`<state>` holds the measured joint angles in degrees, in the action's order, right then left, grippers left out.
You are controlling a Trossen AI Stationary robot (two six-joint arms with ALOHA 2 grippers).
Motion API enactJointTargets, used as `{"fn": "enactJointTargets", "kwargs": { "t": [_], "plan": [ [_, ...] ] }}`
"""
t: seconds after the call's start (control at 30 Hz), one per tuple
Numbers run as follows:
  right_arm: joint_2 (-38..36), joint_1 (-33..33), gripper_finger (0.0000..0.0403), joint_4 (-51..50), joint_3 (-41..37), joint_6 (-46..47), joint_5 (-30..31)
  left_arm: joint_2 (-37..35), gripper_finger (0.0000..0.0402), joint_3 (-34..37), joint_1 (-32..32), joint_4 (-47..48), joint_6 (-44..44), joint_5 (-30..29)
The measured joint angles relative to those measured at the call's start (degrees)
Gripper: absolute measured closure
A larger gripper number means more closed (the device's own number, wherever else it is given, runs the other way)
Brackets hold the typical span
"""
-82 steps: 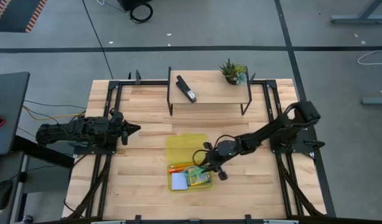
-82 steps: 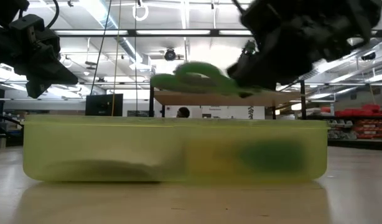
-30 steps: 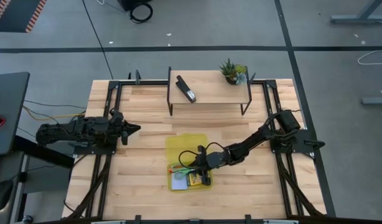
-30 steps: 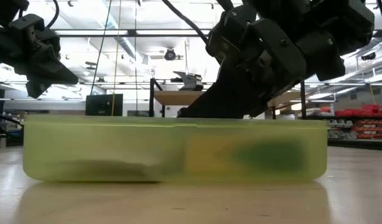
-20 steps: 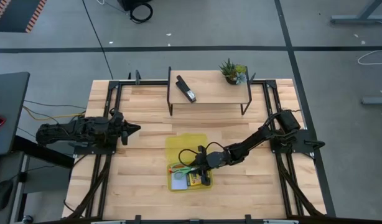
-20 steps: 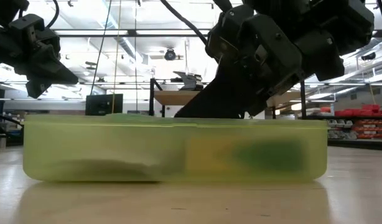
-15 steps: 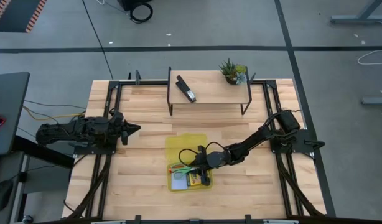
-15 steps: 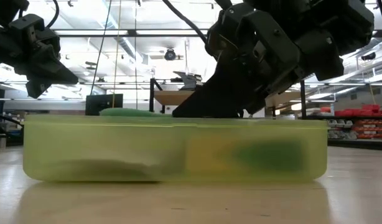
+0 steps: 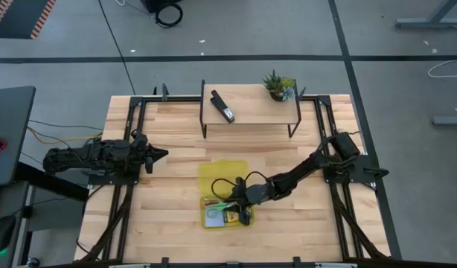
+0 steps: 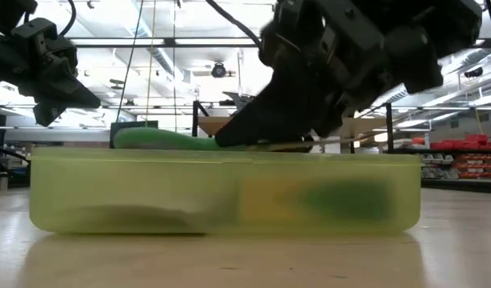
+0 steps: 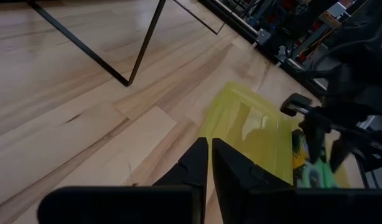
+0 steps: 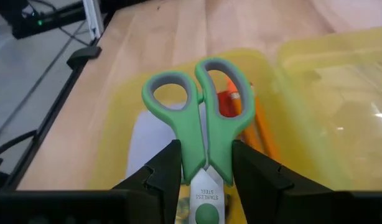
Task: Pack school essentials
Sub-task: Put the green scissor into the yellow supply box
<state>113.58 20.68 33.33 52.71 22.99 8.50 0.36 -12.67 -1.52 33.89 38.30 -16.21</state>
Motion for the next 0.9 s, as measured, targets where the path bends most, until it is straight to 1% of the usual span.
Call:
{"fn": "enactJointTargets", "kwargs": {
  "t": [0.07,0.13,0.27,0.37,0.5,0.77,0.9],
  "plan": [
    [0.0,0.83,0.0262,-3.69,2.43,0.02,0.78,0.0,0.0372,0.0,0.01,0.0,-0.02,0.0],
    [0.0,1.7,0.0263,-7.19,4.55,0.47,3.85,0.0,0.0369,0.0,0.02,0.01,-0.02,0.0],
    [0.0,2.41,0.0263,-8.59,5.39,7.34,12.03,0.0,0.0363,0.0,0.01,0.01,-0.03,0.0],
    [0.0,2.32,0.0264,-10.18,5.09,10.96,15.27,0.0,0.0361,0.0,0.01,0.01,-0.03,0.0],
    [0.0,2.71,0.0264,-10.48,5.03,14.75,15.95,0.0,0.0364,0.0,0.01,0.01,-0.03,0.0],
    [0.0,5.88,0.0264,-10.63,5.03,13.08,18.64,0.0,0.0372,0.0,0.02,0.0,-0.01,0.0],
    [0.0,5.98,0.0264,-10.55,5.03,13.07,19.11,0.0,0.0369,0.0,0.02,0.0,-0.02,0.0]
  ]
}}
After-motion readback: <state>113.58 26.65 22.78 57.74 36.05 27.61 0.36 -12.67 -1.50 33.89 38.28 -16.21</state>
